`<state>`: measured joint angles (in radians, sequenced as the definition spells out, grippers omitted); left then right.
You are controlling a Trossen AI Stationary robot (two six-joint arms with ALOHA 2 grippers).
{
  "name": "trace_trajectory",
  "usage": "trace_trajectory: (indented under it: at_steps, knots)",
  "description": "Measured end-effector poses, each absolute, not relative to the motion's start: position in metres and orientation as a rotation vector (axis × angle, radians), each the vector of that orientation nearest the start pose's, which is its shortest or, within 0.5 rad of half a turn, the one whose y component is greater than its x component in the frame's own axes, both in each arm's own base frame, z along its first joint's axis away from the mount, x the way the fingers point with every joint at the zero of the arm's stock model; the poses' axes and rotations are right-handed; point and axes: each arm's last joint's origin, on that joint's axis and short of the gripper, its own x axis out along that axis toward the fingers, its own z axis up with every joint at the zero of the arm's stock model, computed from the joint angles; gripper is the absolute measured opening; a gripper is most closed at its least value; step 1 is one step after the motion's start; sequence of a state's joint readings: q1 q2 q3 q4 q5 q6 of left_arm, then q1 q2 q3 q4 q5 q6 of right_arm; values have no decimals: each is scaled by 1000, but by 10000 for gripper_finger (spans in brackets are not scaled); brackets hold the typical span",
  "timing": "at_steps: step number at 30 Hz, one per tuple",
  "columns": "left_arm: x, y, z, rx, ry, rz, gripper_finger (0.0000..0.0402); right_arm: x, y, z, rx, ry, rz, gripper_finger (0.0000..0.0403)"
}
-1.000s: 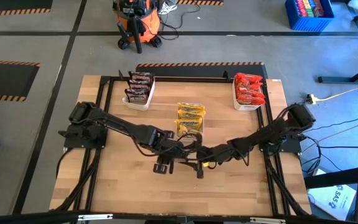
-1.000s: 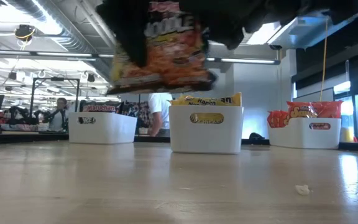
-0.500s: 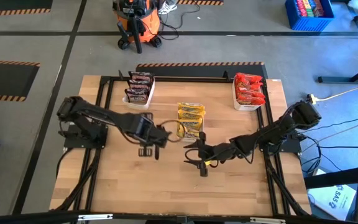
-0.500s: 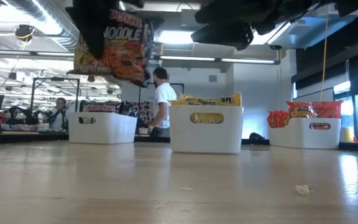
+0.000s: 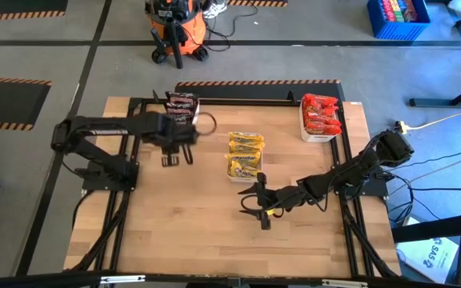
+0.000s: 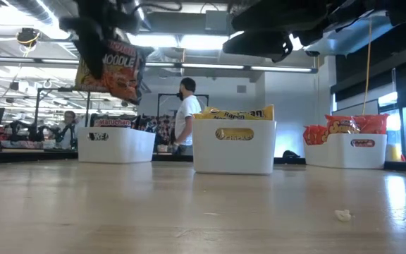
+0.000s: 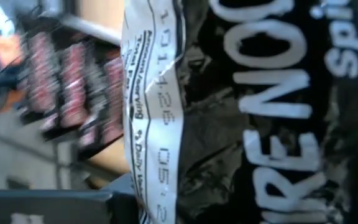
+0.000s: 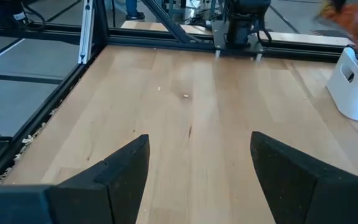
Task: Sort Maruchan noodles
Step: Put the black noodle pack into the white left bin
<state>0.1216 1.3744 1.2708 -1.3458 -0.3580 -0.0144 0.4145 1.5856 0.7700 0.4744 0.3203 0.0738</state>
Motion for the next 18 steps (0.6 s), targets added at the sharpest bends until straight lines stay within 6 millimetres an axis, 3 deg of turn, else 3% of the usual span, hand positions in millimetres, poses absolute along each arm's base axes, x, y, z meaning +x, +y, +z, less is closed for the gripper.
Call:
trace_trajectory:
  at_steps: [8, 18]
  knots:
    - [222, 86, 286, 225, 1575, 455, 143, 302, 122, 198, -53, 322, 79, 260]
    - [211, 116, 269, 231, 1634, 399, 143, 301, 122, 197, -108, 334, 87, 260]
